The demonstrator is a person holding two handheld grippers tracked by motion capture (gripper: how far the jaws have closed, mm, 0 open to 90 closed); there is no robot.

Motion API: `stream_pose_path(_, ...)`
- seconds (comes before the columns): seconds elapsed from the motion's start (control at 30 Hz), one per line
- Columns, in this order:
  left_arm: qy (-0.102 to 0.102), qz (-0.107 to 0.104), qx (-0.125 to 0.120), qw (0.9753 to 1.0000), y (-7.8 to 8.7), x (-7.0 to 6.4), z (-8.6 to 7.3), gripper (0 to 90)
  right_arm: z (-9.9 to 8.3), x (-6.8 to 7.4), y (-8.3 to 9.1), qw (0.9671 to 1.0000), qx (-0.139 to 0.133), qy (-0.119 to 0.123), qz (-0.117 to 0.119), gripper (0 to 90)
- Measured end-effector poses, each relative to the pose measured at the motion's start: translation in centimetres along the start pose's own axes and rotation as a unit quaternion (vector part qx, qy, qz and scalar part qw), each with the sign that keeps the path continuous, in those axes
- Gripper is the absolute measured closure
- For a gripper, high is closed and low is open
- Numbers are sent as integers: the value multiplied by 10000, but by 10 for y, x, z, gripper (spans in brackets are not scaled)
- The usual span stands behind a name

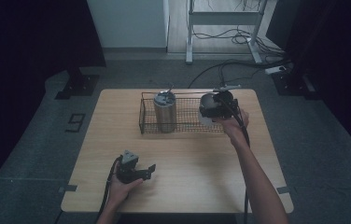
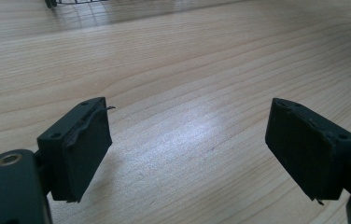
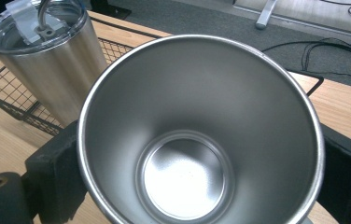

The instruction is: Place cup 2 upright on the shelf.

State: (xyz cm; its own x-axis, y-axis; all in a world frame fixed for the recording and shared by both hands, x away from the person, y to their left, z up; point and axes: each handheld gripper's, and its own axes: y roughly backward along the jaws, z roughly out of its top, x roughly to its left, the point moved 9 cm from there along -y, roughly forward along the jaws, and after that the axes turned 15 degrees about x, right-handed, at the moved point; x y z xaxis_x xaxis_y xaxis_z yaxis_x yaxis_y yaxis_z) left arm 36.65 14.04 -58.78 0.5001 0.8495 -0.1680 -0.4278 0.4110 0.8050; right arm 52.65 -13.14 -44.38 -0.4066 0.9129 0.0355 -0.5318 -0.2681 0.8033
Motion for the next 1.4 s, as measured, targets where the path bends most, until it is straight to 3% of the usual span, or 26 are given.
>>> stream_pose_path(0.2, -4, -38, -69, 10000, 1, -3, 2, 142, 2, -3, -5, 10000, 16, -45, -2, 67)
stream_pose_path(0.73, -117, -67, 107, 9999, -1, -5, 2, 142, 12, -10, -17, 9996, 184, -156, -175, 67)
stream_pose_path(1.1, -68, -107, 162, 9998, -1, -4, 1, 142, 28, -10, -38, 9997, 221, -77, -117, 67)
stream_pose_path(1.4, -57, -97, 201, 9997, -3, -3, 0, 142, 29, -14, -53, 9994, 312, -76, -115, 67)
